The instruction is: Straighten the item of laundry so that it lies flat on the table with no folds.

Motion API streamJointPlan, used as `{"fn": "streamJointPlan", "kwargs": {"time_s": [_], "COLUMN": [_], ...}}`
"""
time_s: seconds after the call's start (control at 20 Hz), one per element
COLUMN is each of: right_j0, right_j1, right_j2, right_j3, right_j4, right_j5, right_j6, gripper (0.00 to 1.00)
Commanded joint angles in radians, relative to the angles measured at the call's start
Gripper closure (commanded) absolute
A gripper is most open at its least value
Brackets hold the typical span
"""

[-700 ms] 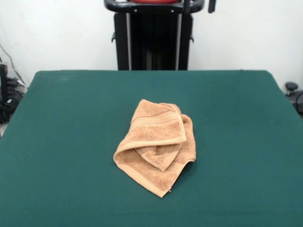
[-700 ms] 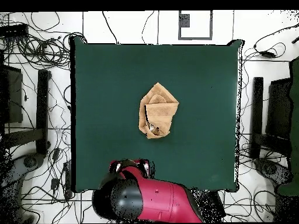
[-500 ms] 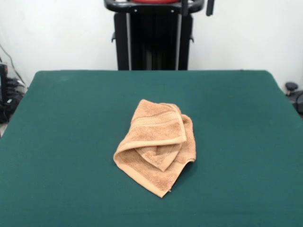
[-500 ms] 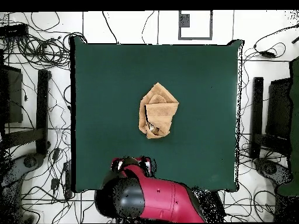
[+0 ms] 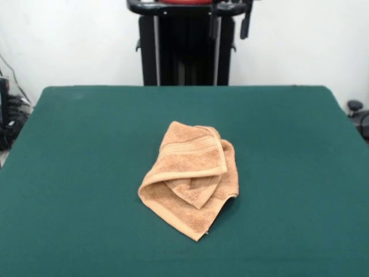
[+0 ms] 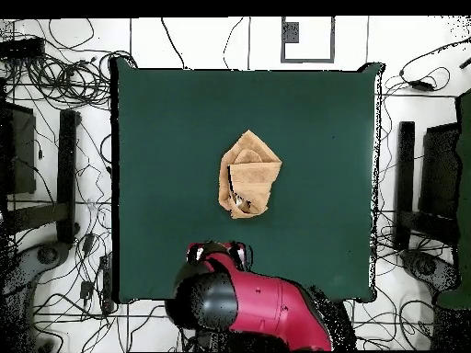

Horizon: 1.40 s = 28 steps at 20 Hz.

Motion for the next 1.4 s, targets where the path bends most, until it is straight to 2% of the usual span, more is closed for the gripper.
{"fn": "streamJointPlan", "kwargs": {"time_s": [0.05, 0.4, 1.4], "right_j0": [-0.010, -0.012, 0.022], "right_j1": [0.121, 0.148, 0.223], "right_j2": [0.091, 0.096, 0.078], "right_j3": [-0.048, -0.089, -0.302], "right_j4": [-0.055, -0.059, -0.047], "right_j5": [-0.060, -0.044, 0.161], "right_j6": [0.067, 0.065, 0.047], "gripper": [0.00, 0.00, 0.00]}}
